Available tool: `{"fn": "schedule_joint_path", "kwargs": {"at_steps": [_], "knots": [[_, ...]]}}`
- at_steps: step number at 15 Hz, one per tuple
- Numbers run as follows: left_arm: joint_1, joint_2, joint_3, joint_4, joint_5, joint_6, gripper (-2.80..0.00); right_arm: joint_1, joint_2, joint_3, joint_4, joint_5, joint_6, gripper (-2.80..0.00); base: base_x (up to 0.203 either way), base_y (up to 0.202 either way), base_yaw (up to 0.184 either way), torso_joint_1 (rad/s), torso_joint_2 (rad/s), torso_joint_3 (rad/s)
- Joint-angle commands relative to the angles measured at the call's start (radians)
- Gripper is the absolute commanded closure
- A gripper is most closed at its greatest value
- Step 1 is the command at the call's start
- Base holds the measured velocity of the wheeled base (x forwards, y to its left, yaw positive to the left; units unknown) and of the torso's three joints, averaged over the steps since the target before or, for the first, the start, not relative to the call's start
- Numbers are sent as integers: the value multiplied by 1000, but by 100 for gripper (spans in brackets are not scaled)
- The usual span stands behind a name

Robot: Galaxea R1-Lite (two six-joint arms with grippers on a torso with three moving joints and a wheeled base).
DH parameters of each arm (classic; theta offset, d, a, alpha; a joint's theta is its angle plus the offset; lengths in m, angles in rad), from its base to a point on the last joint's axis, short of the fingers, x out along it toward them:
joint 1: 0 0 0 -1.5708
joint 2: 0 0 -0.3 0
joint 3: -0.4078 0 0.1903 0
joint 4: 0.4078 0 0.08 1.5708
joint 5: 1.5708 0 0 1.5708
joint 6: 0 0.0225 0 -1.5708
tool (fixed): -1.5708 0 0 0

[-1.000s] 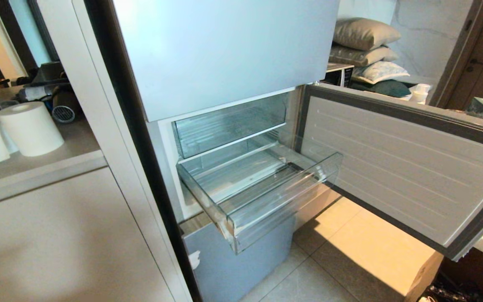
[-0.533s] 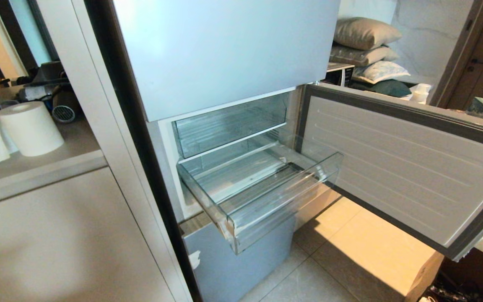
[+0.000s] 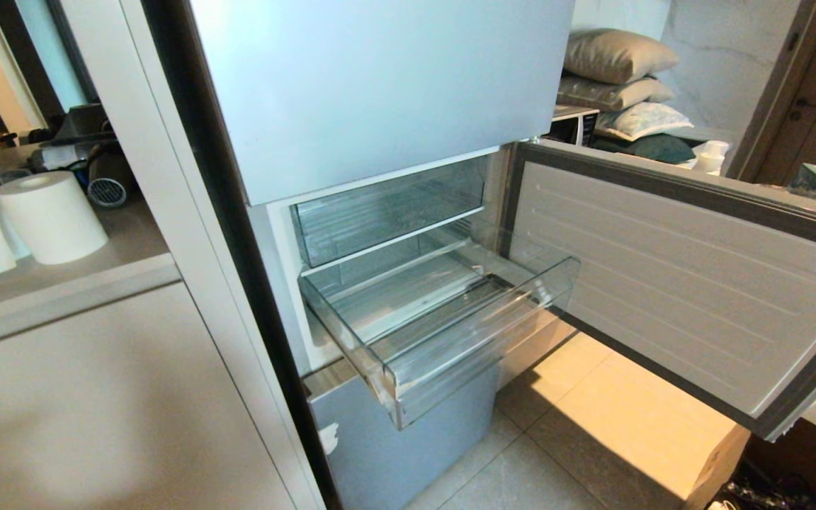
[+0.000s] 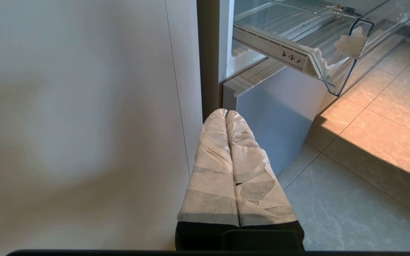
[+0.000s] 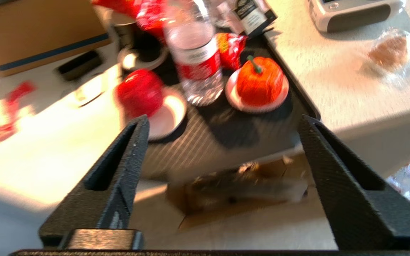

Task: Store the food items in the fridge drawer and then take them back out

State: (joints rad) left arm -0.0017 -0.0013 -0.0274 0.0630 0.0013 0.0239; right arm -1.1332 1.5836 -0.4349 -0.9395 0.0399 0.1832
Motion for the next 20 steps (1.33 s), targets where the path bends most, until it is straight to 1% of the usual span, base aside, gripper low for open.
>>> {"fn": "schedule_joint_path", "kwargs": {"at_steps": [1, 3, 4, 6, 7, 9, 11, 17, 20], "knots": [[0, 1, 0, 0, 0, -1, 0, -16, 291, -45, -190, 7, -10, -280, 0, 0, 0, 0, 0, 0], [0, 1, 0, 1, 0, 1, 0, -20, 436, -121, -311, 28, -19, -280, 0, 0, 0, 0, 0, 0], [0, 1, 0, 1, 0, 1, 0, -23, 499, -173, -350, 40, -21, -280, 0, 0, 0, 0, 0, 0], [0, 1, 0, 0, 0, 1, 0, -33, 596, -286, -386, 54, -30, -280, 0, 0, 0, 0, 0, 0], [0, 1, 0, 0, 0, 0, 0, -36, 636, -326, -393, 60, -46, -280, 0, 0, 0, 0, 0, 0], [0, 1, 0, 0, 0, 1, 0, -37, 675, -356, -398, 66, -81, -280, 0, 0, 0, 0, 0, 0], [0, 1, 0, 0, 0, 1, 0, -37, 705, -368, -398, 67, -85, -280, 0, 0, 0, 0, 0, 0], [0, 1, 0, 0, 0, 1, 0, -46, 809, -472, -398, 66, -87, -280, 0, 0, 0, 0, 0, 0], [0, 1, 0, 0, 0, 0, 0, -63, 853, -533, -398, 66, -88, -280, 0, 0, 0, 0, 0, 0]]}}
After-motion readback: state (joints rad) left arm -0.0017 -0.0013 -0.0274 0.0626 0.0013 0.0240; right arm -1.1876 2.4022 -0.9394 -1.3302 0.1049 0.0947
